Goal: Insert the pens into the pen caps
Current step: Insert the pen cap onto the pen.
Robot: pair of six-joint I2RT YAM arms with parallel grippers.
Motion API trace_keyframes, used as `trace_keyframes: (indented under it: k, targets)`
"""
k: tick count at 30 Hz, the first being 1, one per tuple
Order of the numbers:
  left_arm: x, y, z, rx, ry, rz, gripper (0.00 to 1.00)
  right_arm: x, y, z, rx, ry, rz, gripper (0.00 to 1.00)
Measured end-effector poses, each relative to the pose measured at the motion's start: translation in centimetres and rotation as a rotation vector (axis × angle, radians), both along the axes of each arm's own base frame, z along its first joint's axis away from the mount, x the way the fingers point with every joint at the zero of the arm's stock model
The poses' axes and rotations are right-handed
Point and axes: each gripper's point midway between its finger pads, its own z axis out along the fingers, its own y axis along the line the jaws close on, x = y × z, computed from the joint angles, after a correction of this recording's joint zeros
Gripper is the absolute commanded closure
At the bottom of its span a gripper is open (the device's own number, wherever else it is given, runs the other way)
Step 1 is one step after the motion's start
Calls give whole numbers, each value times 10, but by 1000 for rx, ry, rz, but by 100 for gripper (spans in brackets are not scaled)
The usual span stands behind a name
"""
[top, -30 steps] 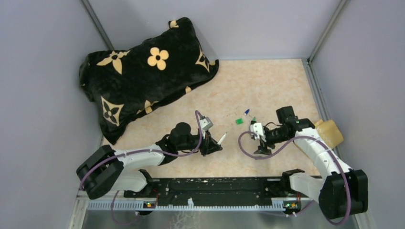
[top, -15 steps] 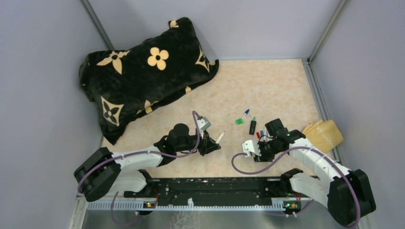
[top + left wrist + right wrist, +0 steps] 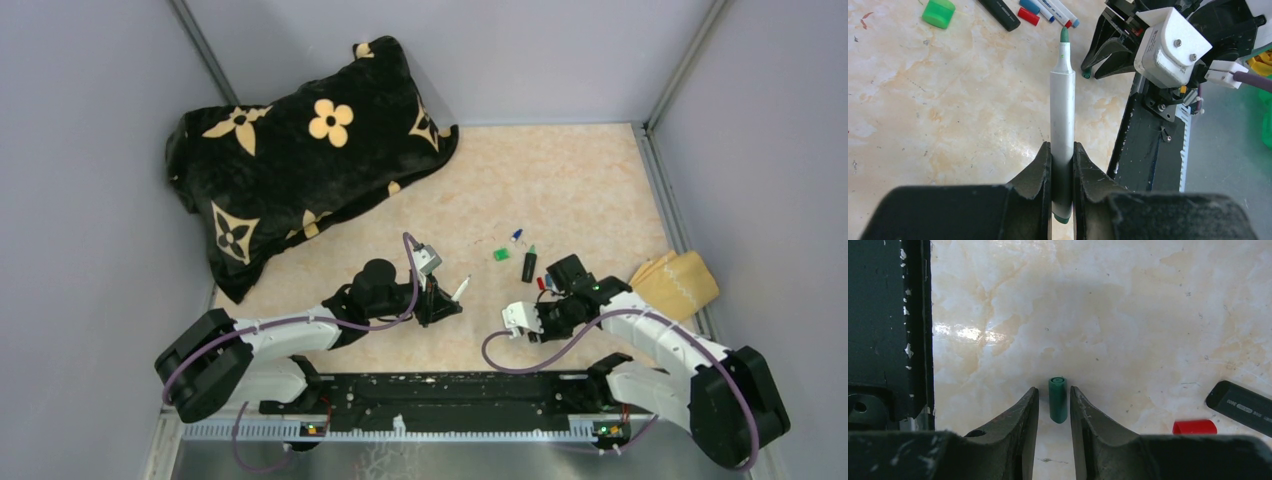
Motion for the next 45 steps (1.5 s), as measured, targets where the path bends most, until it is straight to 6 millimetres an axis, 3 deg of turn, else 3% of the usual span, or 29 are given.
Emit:
trace_keyframes:
  k: [7,19,26,31,34,36,40,45]
  targets:
    - [-2,2,3,1,0,0,100,-2,1,-3,-31,15,25,73]
    - [-4,5,14,-18,-11,5,100,-2,-1,-5,-98,103,10,99]
    - [-17,9,12,-47,28,-22,100,3,-1,-4,-91,84,-64,100]
    - [-32,7,15,-96,75,-86,100,20,-1,3,-53,41,-209,100]
    - [-39,2,21,-129,92,-135,100,35,3,21,32,49,-341,100]
    - [-43,-1,24,-151,108,-161,100,51,6,44,127,43,-434,100]
    - [-47,-7,35,-209,130,-192,100,83,11,107,336,-23,-560,100]
    - [-43,-17,59,-278,136,-202,100,95,35,190,582,-41,-579,100]
